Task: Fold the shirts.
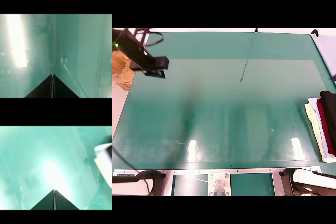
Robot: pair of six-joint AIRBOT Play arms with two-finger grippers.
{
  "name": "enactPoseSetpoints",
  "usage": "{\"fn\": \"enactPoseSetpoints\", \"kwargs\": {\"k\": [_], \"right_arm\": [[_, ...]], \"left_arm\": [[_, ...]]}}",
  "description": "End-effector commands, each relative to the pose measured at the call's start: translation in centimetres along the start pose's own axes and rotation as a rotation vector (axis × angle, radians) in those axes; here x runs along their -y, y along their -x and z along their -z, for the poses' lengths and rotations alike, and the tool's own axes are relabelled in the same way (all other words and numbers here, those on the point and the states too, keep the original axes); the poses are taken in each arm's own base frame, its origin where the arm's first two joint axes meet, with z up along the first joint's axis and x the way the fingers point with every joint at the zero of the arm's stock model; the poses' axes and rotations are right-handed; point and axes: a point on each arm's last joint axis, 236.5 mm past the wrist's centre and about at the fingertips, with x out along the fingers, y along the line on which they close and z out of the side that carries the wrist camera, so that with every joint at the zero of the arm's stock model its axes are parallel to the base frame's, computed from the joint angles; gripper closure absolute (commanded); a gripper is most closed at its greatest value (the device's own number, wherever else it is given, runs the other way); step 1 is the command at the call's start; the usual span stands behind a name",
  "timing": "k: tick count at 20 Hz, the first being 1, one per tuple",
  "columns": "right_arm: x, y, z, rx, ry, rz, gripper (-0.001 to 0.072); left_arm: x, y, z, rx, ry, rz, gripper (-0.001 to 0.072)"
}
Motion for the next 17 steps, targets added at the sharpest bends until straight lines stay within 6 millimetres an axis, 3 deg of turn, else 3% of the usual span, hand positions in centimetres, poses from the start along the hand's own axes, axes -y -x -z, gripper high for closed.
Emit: {"fn": "enactPoseSetpoints", "kwargs": {"k": [1, 5, 7, 11, 17], "right_arm": [[-5.9, -3.7, 8.3, -0.111, 0.235, -0.023, 0.0700], [-7.8, -8.1, 21.3, -0.226, 0.361, -0.105, 0.0700], [-9.1, -8.9, 24.8, -0.248, 0.396, -0.166, 0.0700], [-10.6, -8.8, 27.4, -0.298, 0.459, -0.196, 0.0699], [-10.7, -8.8, 27.5, -0.300, 0.465, -0.198, 0.0699]], "left_arm": [[2.5, -1.5, 5.2, -0.020, -0.007, 0.042, 0.0682], [2.4, -6.1, 15.6, -0.121, 0.027, 0.040, 0.0683], [1.9, -7.5, 18.5, -0.140, 0.041, 0.040, 0.0683], [1.8, -7.5, 19.0, -0.131, 0.042, 0.040, 0.0682], [1.8, -7.5, 19.0, -0.131, 0.042, 0.041, 0.0682]]}}
